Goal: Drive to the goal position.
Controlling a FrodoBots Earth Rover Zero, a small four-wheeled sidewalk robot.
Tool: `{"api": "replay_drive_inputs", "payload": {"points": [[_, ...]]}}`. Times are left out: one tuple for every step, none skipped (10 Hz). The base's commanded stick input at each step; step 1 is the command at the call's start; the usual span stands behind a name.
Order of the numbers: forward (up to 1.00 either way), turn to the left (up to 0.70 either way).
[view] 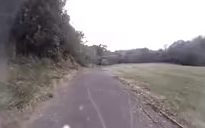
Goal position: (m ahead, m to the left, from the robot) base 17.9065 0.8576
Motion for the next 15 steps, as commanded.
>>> {"api": "replay_drive_inputs", "payload": {"points": [[0.45,0.00],[0.45,0.00],[0.45,0.00],[0.45,0.00],[0.45,0.00],[0.45,0.00],[0.45,0.00],[0.45,0.00],[0.45,0.00],[0.45,0.00],[0.45,0.00],[0.45,0.00],[0.45,0.00],[0.45,0.00],[0.45,0.00]]}}
